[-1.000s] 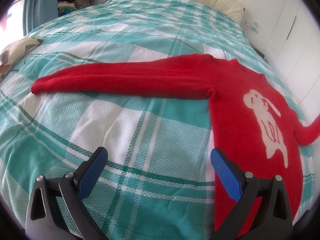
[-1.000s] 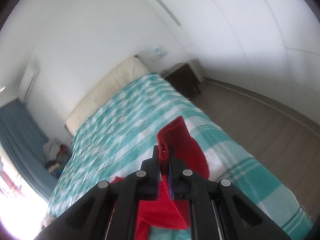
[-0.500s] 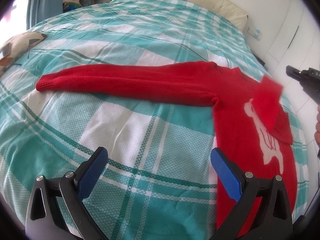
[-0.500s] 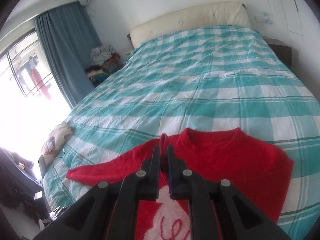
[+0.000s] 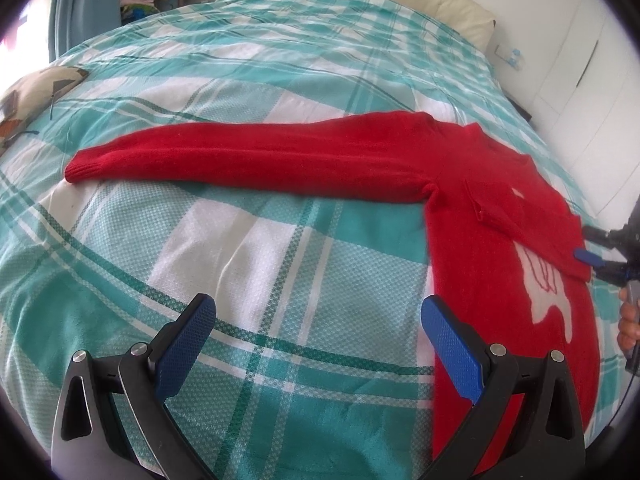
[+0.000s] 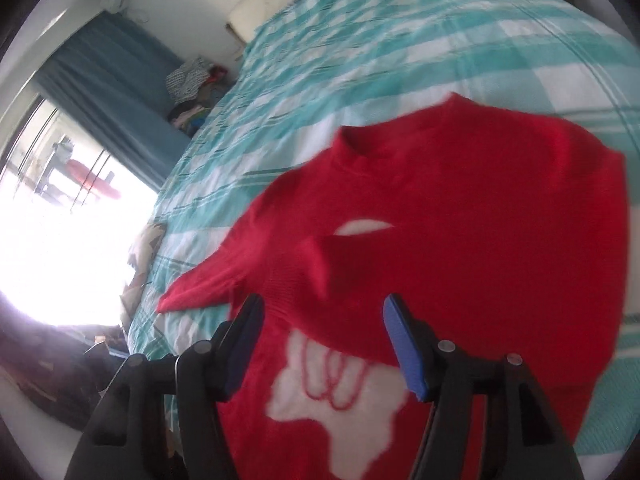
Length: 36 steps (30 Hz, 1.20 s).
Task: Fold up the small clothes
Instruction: 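Open the right gripper and withdraw it from the folded sleeve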
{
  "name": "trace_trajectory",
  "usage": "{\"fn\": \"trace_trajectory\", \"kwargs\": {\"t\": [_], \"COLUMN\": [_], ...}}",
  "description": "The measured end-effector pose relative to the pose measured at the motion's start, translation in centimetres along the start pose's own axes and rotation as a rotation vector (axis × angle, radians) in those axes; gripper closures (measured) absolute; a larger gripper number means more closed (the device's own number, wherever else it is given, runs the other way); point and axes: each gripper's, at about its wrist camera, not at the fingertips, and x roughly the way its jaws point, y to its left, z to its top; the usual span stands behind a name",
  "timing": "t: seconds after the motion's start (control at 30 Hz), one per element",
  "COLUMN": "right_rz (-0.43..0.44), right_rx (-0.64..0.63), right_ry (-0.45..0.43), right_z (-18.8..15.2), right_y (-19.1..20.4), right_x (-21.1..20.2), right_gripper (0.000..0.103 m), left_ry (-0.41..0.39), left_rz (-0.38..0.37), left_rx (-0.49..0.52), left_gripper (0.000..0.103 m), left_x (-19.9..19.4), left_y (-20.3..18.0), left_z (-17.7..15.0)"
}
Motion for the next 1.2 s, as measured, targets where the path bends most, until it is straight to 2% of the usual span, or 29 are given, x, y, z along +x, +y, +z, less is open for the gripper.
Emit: {"fn": "trace_trajectory", "kwargs": {"t": [0.1,0.13,0.17,0.2,0.3,0.43,0.57,0.67,0.8,1.2], "right_rz": [-0.149,-0.155,-0.150,-0.158,-0.188,-0.374,-0.512,-0.498,-0.476,-0.499], "right_rx": [0.070,0.075,0.076,0.071,0.008,-0.089,-0.083,0.036,0.111,0.090], "right_ry": [-0.019,-0.049,-0.083,-0.124,-0.253,-0.376,-0.442,-0.447,-0.458,-0.441], "right_z": [-1.7,-2.3,-3.1,-3.9,-6.9,-10.3,-12.3,-12.0,-12.0,-11.7], "right_y": [-5.9,-7.1,-7.8,-8.1,-8.0,-7.6,-9.2,-11.4,-13.1,-12.5], "right_x": [-1.8,-2.8,-4.0,-5.3,-9.0,-11.5,-12.3,-12.9,-13.4,-12.1], "right_gripper": [0.042,0.049,0.051,0.050,0.037,0.034,0.034,0.034,0.034,0.027], "left_ry": [0.010,0.012,0.011,0.010,-0.002,0.006,0.025,0.035,0.056,0.064], "left_rz": [0.028,0.038,0.046,0.053,0.063,0.078,0.084,0.074,0.076,0.112], "left_rx": [0.032,0.040,0.047,0.054,0.060,0.058,0.045,0.031,0.029,0.064], "left_gripper": [0.000,0.000,0.000,0.000,0.000,0.000,0.000,0.000,0.000,0.000], "left_x": [0.3,0.5,0.5,0.6,0.7,1.3,1.7,1.8,2.3,3.0], "left_y": [-0.5,-0.7,-0.8,-0.9,-1.1,-1.2,-0.9,-0.6,-0.6,-1.3], "left_z": [-0.4,-0.5,-0.6,-0.7,-0.7,-0.8,-1.1,-1.1,-1.1,-1.3]}}
